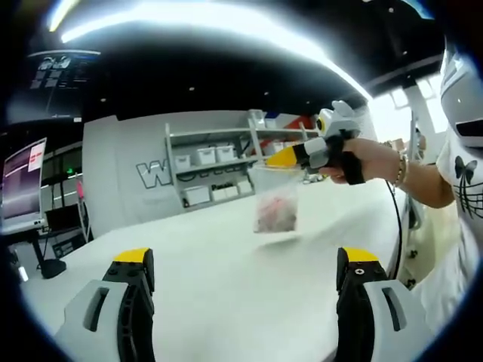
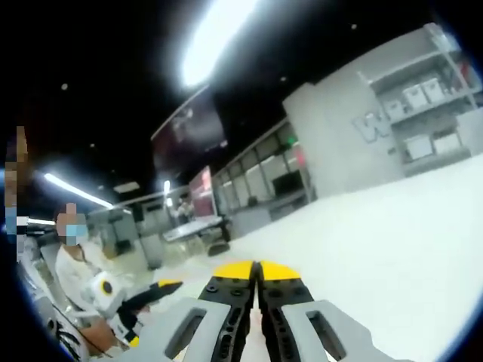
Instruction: Open the resealable bag by pulling the two sides of the seal apart until the entire bag opening is separated and visibly accessible.
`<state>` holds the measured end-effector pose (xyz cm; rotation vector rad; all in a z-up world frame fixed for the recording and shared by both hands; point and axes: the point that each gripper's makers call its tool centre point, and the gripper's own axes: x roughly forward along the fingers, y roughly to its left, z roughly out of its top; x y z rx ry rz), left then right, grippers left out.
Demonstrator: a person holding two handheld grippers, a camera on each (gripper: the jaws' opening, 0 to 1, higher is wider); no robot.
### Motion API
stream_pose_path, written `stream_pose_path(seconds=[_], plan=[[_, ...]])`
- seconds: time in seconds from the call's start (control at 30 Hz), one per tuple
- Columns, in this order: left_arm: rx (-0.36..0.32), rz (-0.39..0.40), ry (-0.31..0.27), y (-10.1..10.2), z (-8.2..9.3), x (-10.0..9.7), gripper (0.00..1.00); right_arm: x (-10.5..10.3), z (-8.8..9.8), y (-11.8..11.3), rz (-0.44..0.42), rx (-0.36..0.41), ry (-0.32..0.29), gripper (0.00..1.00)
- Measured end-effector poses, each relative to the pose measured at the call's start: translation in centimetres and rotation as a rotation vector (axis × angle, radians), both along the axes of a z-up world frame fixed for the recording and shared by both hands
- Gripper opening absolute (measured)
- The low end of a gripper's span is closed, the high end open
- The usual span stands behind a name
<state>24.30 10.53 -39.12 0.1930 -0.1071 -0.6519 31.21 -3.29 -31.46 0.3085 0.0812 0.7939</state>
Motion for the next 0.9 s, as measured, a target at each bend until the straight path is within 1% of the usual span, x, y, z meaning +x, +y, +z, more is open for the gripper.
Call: stream_pose_path(seconds=[0.47, 0.67, 0.9], plan=[[0.000, 0.002, 0.000, 0.0, -0.1, 0.0, 1.00, 1.6, 0.4, -0.7, -0.027, -0.005, -0.005, 0.00], [-0.001, 0.003, -0.004, 0.1, -0.1, 0.0, 1.00, 2.2, 0.3, -0.8, -0.034, -0.015, 0.000, 0.00], [-0.001, 0.002, -0.002, 0.1, -0.1, 0.1, 1.00, 3.5, 0.3, -1.1, -0.049, -0.018, 0.006, 0.00]])
